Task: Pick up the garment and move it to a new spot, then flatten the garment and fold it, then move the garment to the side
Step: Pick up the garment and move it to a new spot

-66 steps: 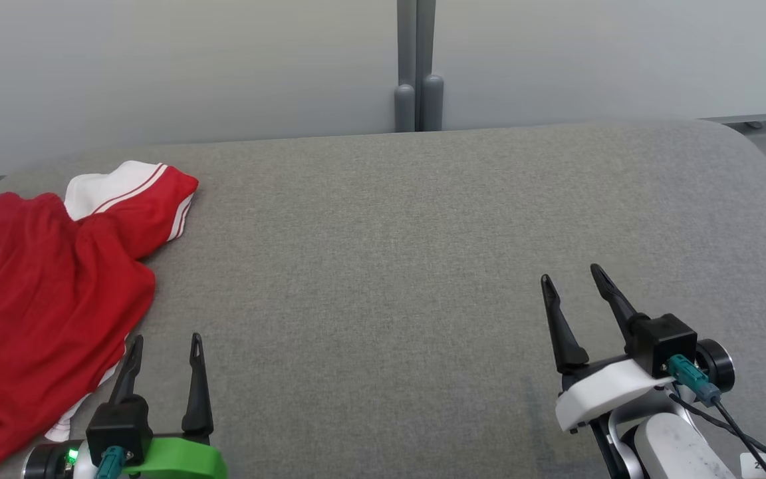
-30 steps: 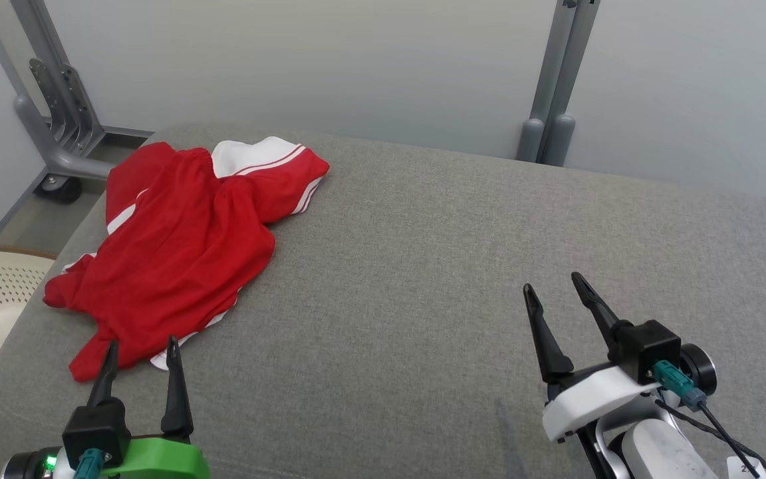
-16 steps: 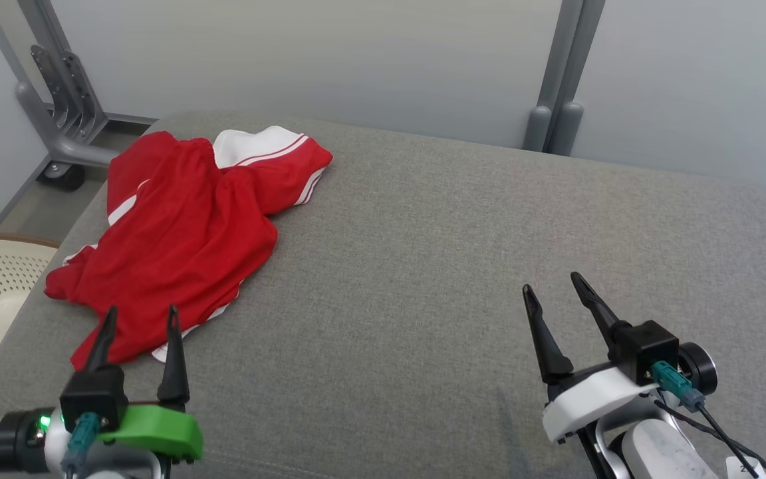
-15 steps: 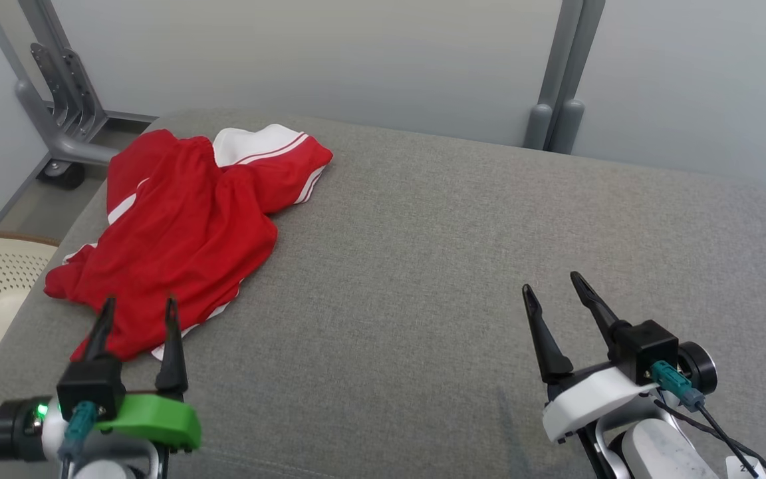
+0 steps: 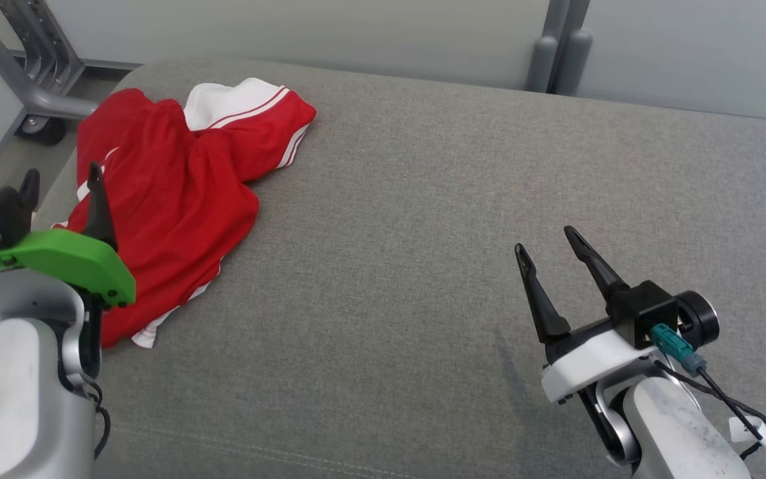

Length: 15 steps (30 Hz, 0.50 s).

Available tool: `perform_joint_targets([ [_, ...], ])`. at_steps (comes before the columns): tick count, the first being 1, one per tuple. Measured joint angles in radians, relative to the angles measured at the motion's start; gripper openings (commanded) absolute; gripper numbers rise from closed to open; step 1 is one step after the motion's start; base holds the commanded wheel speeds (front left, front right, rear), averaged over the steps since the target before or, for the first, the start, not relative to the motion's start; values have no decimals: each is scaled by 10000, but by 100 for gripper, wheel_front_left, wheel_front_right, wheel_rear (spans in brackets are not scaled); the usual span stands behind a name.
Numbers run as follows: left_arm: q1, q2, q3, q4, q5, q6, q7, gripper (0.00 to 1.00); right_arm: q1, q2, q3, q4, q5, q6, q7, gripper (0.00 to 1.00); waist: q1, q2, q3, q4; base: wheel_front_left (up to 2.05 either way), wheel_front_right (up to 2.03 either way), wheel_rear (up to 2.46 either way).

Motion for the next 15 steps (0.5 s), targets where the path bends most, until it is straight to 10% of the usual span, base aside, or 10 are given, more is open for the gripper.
perform_joint_targets([
  [15,-2754,999,1260,1707,-872,79,3041,100,-1335,-579,-150,-569,-477,96,238,100,0,0,1743,-857,0,0,0],
])
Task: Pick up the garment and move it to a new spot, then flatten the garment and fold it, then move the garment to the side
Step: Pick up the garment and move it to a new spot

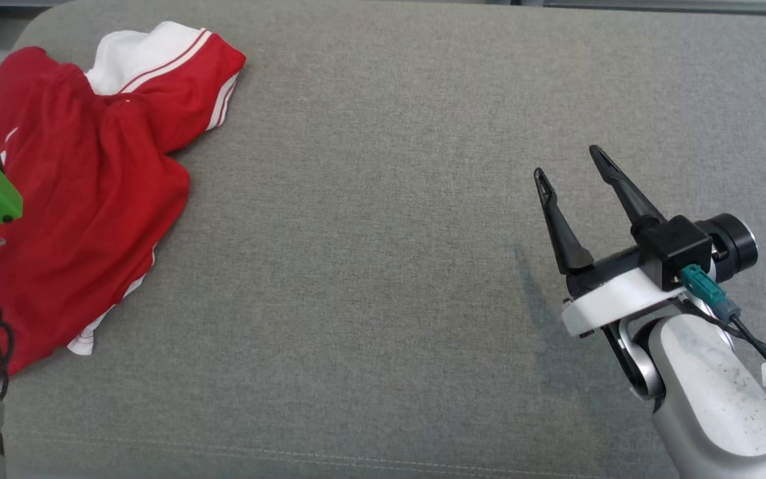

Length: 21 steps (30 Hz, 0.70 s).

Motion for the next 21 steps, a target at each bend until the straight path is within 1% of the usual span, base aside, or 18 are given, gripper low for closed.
perform_joint_targets([
  [4,-476,104,130,240,-136,31,368,100,-351,-102,-81,-265,-48,2,79,100,0,0,536,-283,0,0,0],
  [5,-756,159,209,334,-201,40,518,100,-529,-176,-130,-382,-61,27,88,100,0,0,813,-417,0,0,0],
  [7,-1016,188,336,395,-284,67,610,100,-711,-242,-163,-458,-92,90,88,100,1,0,1089,-543,0,0,0],
  [11,-1422,190,479,575,-416,128,727,100,-950,-267,-211,-516,-121,92,86,100,1,0,1629,-785,0,0,0],
  [21,-1604,59,531,1526,-468,201,752,100,-1064,-418,-393,-451,-121,90,73,100,1,0,2614,-1124,0,0,0],
])
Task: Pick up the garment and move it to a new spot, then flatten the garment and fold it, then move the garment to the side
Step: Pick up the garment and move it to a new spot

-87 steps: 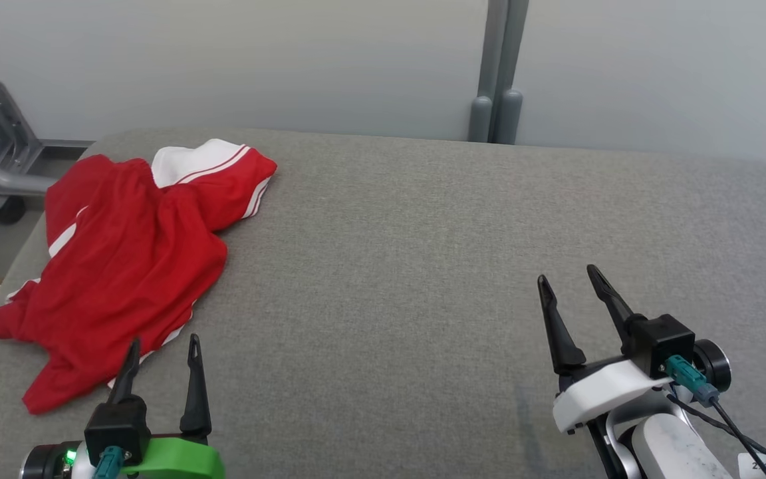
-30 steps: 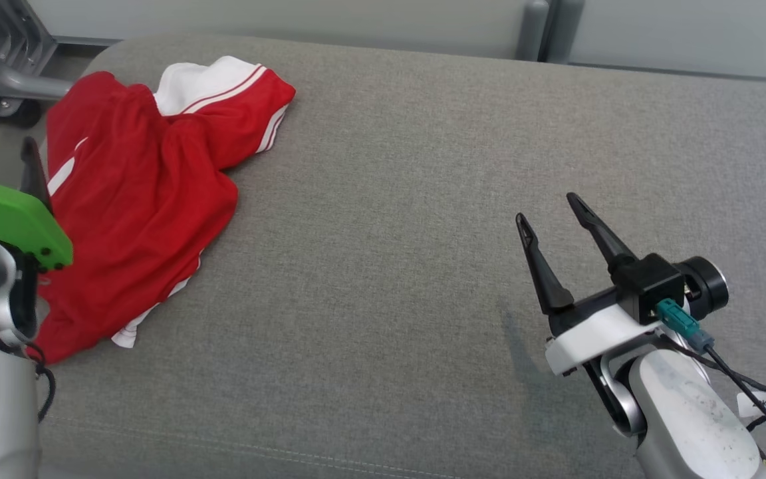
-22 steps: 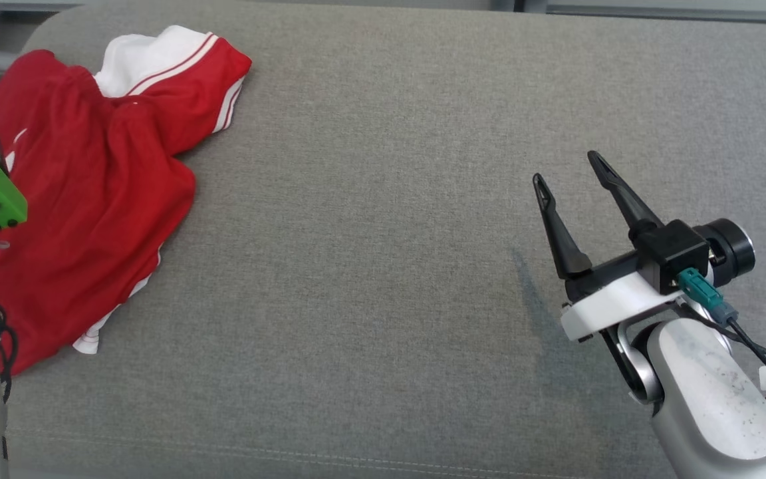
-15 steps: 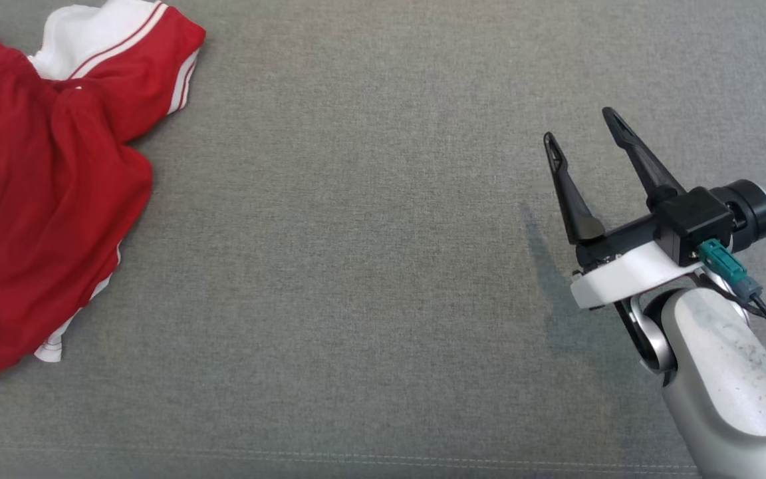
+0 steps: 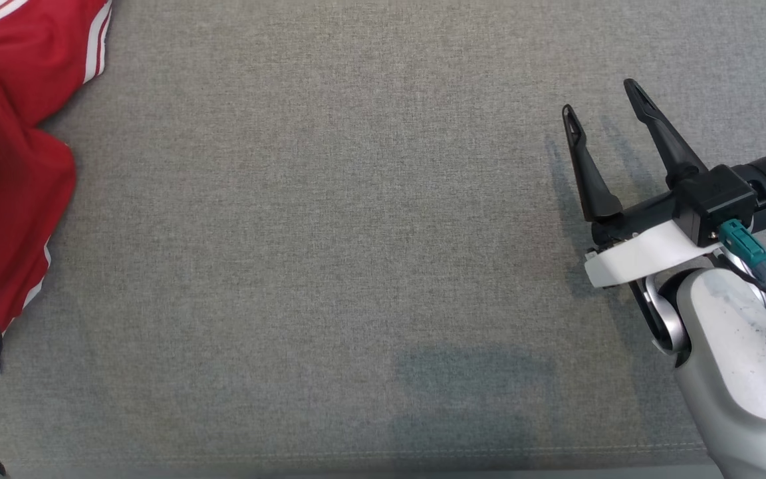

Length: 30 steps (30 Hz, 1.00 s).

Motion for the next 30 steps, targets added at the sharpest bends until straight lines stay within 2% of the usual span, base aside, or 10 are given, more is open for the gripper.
perform_joint_targets([
  [20,-69,142,-50,1338,752,102,-978,100,-170,-8,92,180,0,105,-86,100,0,0,322,-1,0,0,0],
  [21,-70,127,-46,1354,752,102,-1124,36,-173,-8,90,192,0,105,-86,100,0,0,328,-6,0,0,0],
  [22,-78,111,-46,1377,754,102,-1233,0,-182,-8,92,209,0,105,-86,100,0,0,330,-11,0,0,0],
  [30,-123,-244,-119,1641,663,79,-2174,0,-221,-13,-12,537,4,73,-161,100,0,0,105,58,0,0,0],
])
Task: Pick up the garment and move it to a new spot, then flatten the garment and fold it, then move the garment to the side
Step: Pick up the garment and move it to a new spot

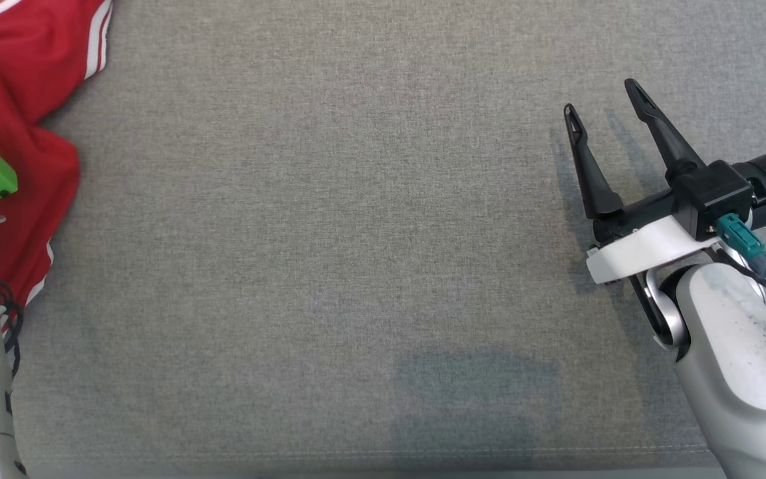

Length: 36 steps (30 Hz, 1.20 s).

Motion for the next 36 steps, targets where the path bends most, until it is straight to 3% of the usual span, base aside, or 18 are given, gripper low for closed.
perform_joint_targets([
  [9,-147,-192,-132,-6,-125,-665,-1112,0,3,138,-8,391,94,-6,-33,100,0,0,-588,174,0,0,0],
  [22,-171,-217,-1103,-817,128,-1795,-2345,0,364,637,69,1070,314,-92,-151,100,-1,0,-2160,298,0,0,0],
  [36,27,-439,-2119,-1795,198,-2188,-2642,0,1530,989,-23,1457,675,-368,-190,100,-1,0,-3970,-512,0,0,0],
])
